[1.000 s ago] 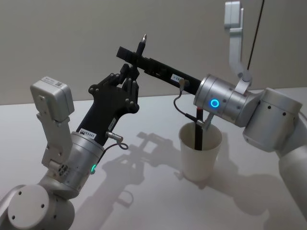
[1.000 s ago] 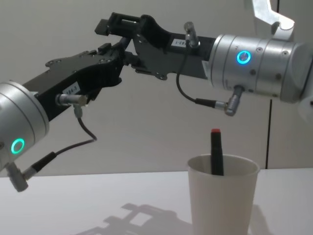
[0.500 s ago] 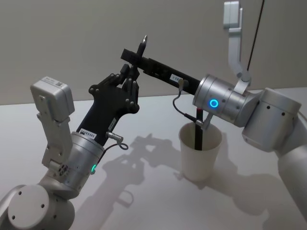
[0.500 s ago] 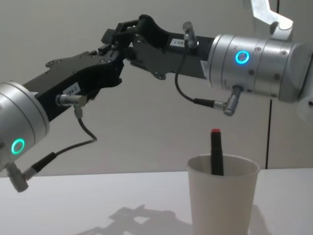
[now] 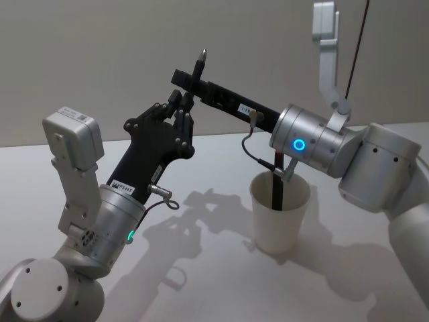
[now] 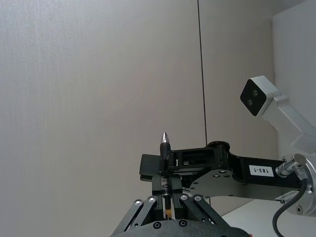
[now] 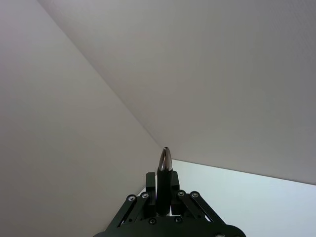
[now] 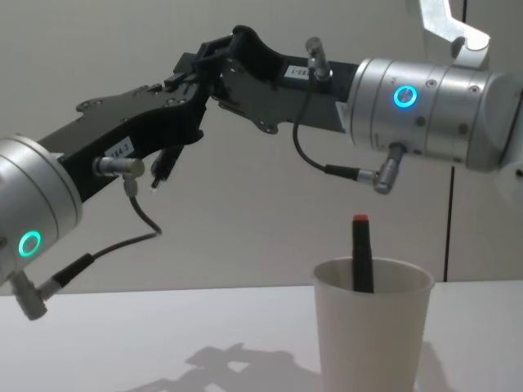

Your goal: Place the pen into the pen holder.

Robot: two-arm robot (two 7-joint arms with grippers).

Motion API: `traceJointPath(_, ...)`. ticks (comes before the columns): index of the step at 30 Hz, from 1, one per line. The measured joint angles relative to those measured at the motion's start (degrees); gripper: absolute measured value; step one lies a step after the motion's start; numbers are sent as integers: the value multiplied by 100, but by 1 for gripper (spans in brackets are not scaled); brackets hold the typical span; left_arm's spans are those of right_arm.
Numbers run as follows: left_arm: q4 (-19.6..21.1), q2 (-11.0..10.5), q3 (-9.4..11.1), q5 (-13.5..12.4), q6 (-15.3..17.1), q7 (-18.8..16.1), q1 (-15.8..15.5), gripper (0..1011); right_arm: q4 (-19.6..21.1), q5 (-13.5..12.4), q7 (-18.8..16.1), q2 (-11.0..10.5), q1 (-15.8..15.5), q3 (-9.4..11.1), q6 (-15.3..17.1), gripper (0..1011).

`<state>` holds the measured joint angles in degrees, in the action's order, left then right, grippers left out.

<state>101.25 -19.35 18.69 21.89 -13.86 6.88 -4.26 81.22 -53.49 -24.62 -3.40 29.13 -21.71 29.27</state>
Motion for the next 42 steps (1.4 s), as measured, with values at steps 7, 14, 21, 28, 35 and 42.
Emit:
traceJointPath(7,0,0,0,0,0,0,0,113,0,0,0,2,0,0,0,144)
traceJointPath(14,0,0,1,0,0,-2,0,113,0,0,0,2,0,-2,0,143)
traceJointPath(21,-1,0,2,0,-1,-2,0,113,1,-2,-1,2,0,-2,2,144)
traceJointPath(28,-1,0,1,0,-1,-2,0,114,1,-5,-1,2,0,-2,2,144)
traceJointPath(35,-2,0,1,1,-1,-6,0,295,1,-9,-1,2,0,1,1,144)
traceJointPath(42,-2,0,1,2,0,-12,0,508,2,-15,-1,3,1,10,-5,144)
